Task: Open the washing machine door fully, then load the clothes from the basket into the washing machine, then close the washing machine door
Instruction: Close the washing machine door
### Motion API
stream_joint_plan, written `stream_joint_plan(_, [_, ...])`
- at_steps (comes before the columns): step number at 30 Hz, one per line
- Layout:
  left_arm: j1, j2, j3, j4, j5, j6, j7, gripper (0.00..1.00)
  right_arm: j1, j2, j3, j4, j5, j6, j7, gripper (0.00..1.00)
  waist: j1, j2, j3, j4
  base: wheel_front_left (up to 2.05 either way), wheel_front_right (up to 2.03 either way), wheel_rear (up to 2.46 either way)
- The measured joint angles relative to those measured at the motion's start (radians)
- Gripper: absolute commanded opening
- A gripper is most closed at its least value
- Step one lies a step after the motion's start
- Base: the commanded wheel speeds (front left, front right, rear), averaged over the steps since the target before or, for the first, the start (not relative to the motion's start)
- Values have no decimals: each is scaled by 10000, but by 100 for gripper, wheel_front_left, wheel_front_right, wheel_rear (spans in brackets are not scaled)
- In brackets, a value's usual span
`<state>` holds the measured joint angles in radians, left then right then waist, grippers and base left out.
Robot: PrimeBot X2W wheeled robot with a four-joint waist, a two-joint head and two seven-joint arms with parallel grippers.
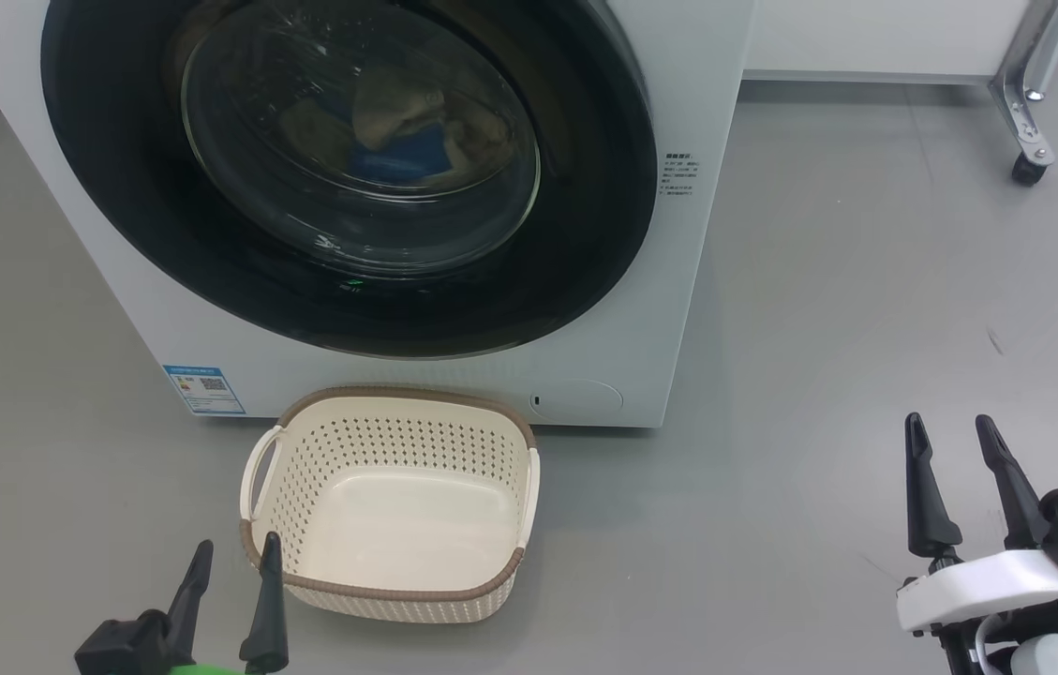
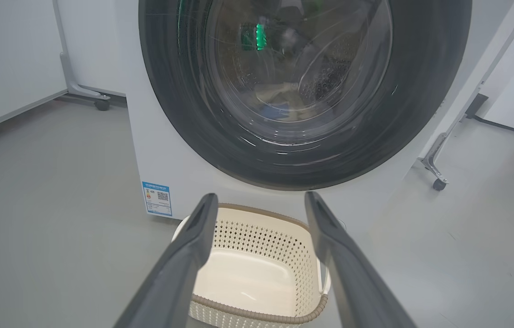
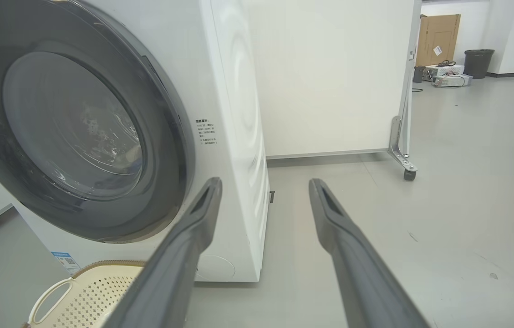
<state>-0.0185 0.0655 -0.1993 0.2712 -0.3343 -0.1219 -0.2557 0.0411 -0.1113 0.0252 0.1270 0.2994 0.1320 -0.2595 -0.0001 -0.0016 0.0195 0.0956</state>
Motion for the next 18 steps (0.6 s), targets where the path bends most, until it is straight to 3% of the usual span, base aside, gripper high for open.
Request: stream_joint_plan(18, [276, -2, 134, -284, 242, 0, 0, 100, 593, 320, -378, -337, -140, 0, 2, 100, 0, 0, -121, -278, 0, 0, 0])
